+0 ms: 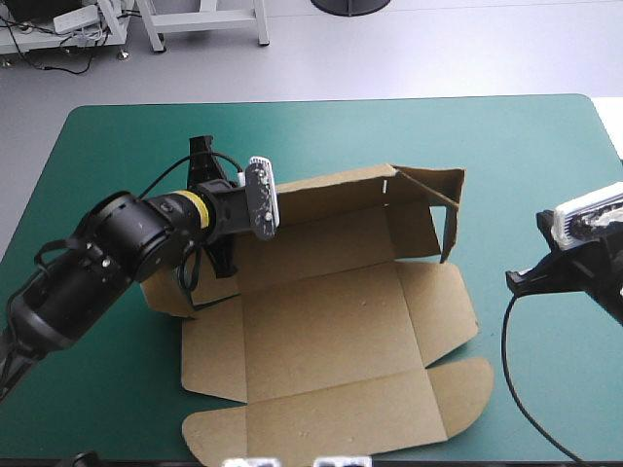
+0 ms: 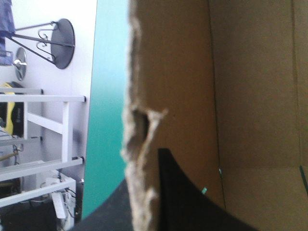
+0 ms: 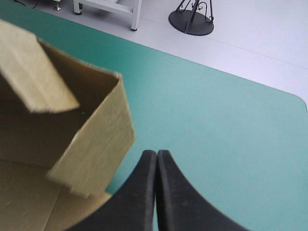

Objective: Fold the box

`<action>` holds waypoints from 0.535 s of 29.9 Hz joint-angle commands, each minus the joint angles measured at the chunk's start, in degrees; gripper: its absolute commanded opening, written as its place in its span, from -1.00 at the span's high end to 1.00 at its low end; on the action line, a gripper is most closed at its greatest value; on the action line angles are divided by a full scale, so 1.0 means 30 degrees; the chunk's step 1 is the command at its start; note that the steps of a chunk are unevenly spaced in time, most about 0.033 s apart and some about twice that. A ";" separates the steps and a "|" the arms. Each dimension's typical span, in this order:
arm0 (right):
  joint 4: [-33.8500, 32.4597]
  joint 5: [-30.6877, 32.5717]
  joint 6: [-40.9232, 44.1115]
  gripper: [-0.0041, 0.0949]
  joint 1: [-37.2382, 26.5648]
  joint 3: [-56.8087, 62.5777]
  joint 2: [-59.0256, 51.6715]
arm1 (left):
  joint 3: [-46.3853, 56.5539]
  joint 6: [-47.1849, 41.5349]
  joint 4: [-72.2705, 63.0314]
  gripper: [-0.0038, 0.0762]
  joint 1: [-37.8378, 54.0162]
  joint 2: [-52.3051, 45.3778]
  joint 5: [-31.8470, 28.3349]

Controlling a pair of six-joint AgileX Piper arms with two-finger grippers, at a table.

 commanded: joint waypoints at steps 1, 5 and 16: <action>0.0141 -0.1100 -0.0392 0.97 0.0087 -0.1640 0.0757 | 0.1404 -0.0345 0.1821 0.91 -0.0347 -0.1929 -0.3825; 0.0222 -0.0052 -0.0467 0.97 0.0087 -0.3115 0.2080 | 0.2603 -0.0484 0.4415 0.91 -0.0347 -0.2473 -0.6813; 0.1916 0.2191 -0.1474 0.97 0.0087 -0.5273 0.5222 | 0.3525 -0.1306 0.5159 0.91 -0.0347 -0.1842 -0.8657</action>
